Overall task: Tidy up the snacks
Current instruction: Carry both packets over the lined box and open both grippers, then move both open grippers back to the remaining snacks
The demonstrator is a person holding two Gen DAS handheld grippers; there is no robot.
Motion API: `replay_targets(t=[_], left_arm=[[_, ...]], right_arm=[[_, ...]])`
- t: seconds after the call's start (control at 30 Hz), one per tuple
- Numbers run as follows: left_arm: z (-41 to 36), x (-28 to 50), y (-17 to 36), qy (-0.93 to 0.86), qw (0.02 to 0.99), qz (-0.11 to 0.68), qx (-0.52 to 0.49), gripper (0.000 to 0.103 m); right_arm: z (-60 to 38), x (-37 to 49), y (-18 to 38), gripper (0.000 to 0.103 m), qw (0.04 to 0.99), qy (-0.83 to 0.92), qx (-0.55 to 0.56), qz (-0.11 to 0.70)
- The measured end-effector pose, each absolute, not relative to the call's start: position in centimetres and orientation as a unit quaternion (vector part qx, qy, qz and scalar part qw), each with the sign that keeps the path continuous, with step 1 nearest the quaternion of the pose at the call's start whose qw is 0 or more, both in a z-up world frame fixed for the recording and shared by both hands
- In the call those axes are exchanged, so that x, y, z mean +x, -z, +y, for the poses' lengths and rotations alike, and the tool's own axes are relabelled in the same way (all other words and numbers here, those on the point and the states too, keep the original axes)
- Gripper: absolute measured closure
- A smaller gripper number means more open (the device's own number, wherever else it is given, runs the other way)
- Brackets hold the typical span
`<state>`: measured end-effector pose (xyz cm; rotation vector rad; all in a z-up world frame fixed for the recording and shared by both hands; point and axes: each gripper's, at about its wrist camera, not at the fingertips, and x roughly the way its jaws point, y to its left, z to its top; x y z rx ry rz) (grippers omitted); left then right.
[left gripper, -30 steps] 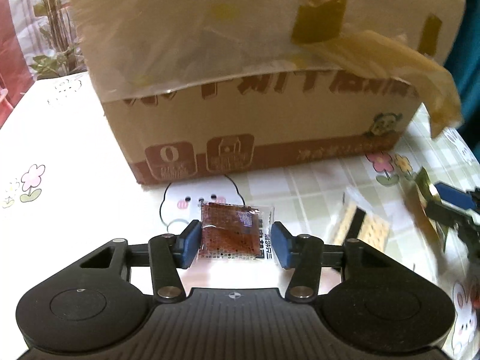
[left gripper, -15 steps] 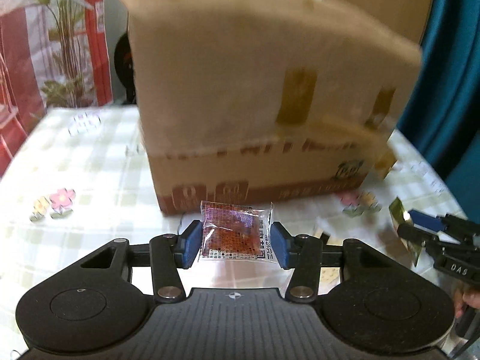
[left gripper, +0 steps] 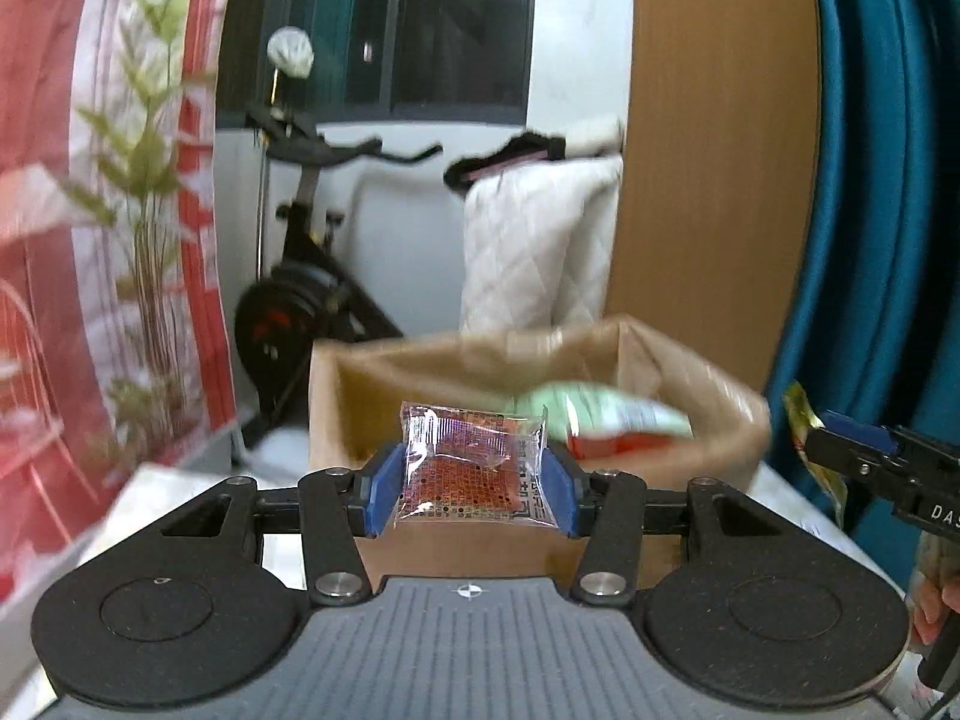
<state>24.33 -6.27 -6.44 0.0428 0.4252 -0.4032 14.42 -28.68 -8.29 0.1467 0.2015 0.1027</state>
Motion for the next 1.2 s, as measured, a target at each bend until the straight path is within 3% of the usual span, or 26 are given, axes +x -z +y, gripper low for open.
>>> replay_targets(t=[0.2,0.4,0.5,0.93,1.2], left_arm=[[-9.3,29.9,6.1,0.186,0.953,0.237,0.007,0.050],[-9.6,31.6,6.9,0.195,0.944,0.265,-0.015,0.034],[-8.8,31.1,7.3,0.192,0.944,0.267,-0.008,0.031],[-3.9,26.3,5.7,0.188,0.945,0.266,-0.022,0.029],[0.2,19.1,9.3,0.168,0.933,0.317,-0.023,0.029]], right_arm=[[-27.8,22.2,6.0,0.062,0.990,-0.054,0.054,0.117],[-27.7,25.9,7.2,0.051,0.983,-0.033,0.069,0.167],[-27.5,24.8,7.3,0.043,0.984,-0.037,0.075,0.160],[-26.5,16.8,6.6,0.039,0.980,-0.046,0.114,0.159],[-24.3,11.8,9.5,0.037,0.972,-0.051,0.132,0.187]])
